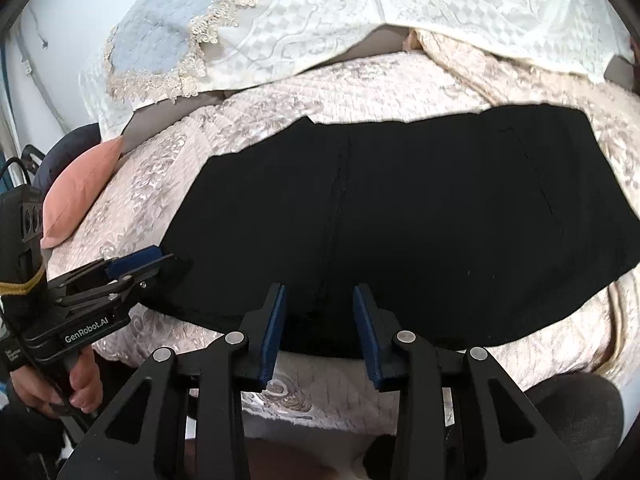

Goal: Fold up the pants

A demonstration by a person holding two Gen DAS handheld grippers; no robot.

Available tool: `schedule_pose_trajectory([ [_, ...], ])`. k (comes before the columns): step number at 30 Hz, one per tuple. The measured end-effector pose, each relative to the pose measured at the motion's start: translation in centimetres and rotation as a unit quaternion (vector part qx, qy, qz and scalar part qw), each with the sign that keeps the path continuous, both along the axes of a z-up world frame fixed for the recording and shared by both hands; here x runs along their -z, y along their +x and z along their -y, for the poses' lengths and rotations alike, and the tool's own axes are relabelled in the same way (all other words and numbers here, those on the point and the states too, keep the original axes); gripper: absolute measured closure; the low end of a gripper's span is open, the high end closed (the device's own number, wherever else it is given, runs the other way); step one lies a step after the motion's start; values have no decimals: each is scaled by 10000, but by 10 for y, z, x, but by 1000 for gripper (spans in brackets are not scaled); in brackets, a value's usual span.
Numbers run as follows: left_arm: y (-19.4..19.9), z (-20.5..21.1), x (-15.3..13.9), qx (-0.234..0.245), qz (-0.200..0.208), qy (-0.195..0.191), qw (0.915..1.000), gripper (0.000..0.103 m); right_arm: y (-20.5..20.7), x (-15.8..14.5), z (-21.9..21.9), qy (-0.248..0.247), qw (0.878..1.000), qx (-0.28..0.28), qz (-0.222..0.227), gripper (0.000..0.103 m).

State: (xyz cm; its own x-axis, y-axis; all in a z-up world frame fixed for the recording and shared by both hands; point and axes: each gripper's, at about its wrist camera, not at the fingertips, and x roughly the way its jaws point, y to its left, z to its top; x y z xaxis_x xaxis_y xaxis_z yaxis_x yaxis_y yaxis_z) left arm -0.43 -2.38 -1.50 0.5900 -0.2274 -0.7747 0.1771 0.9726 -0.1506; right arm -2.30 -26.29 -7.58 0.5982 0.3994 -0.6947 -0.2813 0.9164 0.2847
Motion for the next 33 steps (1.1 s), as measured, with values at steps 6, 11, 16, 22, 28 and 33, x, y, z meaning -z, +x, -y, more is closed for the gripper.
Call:
schedule_pose_trajectory([
  [6,-2,-1,-7,-116,12,121,9999,58,-3,-7,-9,-109,9998,-116,138,67],
  [11,-5,-2,-9,-158,-5,139,9998,58,-10,-5,-24,-555,9977,-252,300,67],
  [16,-8,2,1,-61,-125,209,9997,58,-10,11,-33,-1145,9929,-255,219,67],
  [22,-10,7,7,-70,-136,323,9994,58,-9,11,-22,-1280,9914,-78,272,67],
  [28,-11,17,3,50,-130,269,9995,58,-6,8,-9,-1274,9914,159,271,67],
  [33,-10,14,-2,52,-80,172,9998,58,-5,0,18,-1041,9926,577,255,67],
])
